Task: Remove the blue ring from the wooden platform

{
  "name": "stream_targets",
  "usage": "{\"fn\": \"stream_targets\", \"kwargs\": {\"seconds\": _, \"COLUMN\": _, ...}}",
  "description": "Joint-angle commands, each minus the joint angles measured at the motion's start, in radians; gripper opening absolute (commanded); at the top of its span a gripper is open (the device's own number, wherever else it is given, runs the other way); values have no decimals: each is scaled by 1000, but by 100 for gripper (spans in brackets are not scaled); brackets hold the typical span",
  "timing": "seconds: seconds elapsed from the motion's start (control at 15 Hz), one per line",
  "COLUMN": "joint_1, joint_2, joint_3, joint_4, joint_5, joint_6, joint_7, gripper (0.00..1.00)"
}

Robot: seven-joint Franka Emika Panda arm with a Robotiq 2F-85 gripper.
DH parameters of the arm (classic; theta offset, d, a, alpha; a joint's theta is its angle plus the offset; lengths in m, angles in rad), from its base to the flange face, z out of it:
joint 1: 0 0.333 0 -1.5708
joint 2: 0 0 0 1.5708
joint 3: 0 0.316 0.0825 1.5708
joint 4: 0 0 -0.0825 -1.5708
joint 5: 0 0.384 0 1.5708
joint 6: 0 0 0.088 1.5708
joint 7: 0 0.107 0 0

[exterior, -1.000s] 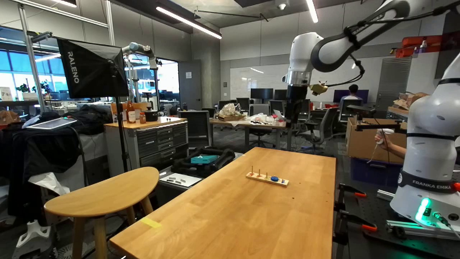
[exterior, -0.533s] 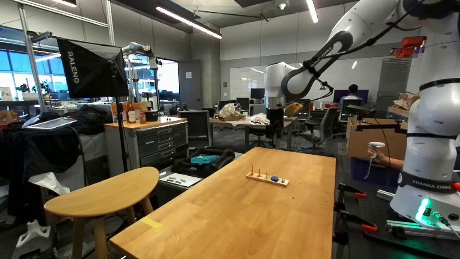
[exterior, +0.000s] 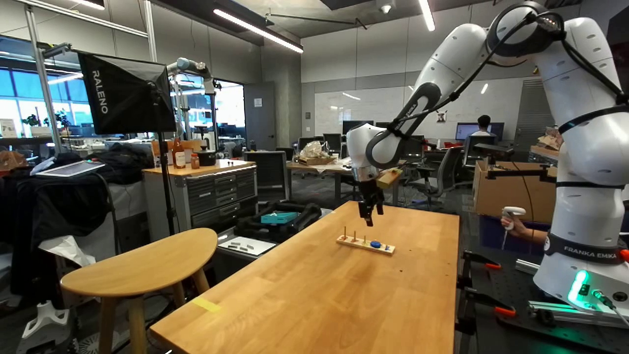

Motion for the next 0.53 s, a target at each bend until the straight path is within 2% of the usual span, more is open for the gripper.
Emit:
{"fn": "stream_targets", "kwargs": {"seconds": 0.0, "joint_1": 34, "joint_2": 79, "joint_3": -28, "joint_4": 29, "joint_5": 12, "joint_6": 26, "joint_7": 4, "gripper": 100}}
{"fn": "stream_targets", "kwargs": {"seconds": 0.47, "joint_1": 42, "joint_2": 161, "joint_3": -45, "joint_4": 31, "joint_5": 29, "joint_6": 111, "joint_7": 3, "gripper": 100}}
